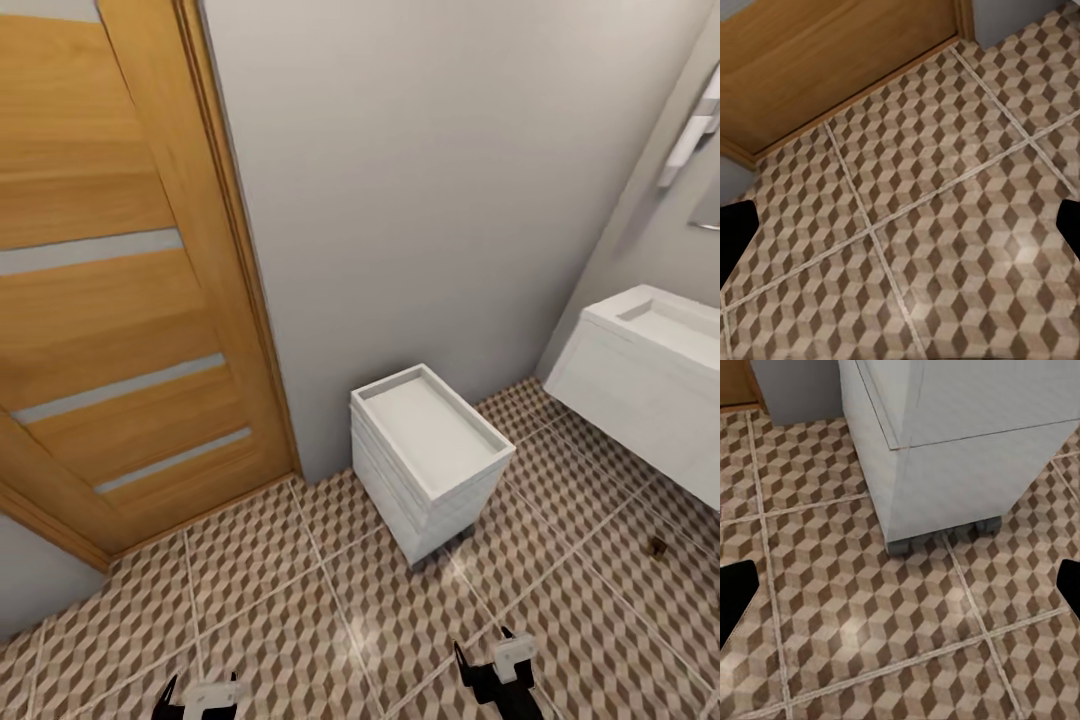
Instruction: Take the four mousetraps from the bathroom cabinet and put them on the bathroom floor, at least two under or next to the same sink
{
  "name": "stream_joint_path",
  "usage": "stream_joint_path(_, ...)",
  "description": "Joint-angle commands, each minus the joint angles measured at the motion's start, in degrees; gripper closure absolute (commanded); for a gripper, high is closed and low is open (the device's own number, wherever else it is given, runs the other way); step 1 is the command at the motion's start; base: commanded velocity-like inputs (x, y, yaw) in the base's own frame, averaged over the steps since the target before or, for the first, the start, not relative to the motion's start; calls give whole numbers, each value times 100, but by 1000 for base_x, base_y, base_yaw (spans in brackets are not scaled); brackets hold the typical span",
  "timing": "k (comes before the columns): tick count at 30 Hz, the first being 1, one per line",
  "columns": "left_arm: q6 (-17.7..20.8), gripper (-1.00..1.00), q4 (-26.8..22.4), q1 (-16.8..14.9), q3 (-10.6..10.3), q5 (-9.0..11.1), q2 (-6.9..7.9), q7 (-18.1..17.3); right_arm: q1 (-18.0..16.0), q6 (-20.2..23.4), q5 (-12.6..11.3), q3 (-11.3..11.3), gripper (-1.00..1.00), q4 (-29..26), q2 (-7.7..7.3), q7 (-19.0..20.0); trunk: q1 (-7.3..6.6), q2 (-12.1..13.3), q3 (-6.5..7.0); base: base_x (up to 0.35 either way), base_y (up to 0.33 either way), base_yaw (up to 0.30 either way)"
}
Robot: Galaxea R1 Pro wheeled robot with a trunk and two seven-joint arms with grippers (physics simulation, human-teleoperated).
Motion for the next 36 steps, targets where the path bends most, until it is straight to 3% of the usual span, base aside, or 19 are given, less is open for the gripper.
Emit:
stream_joint_path(1, 0, -100, -20, -4, -48, 14, 6, 56, -2, -11, -16, 49, -100, 1, 2, -37, 3, -9, -9, 0, 0, 288)
stream_joint_path(36, 0, -100, -20, -4, -48, 14, 3, 54, -2, -5, -16, 51, -100, 1, 15, -42, 3, -9, -9, 0, 0, 288)
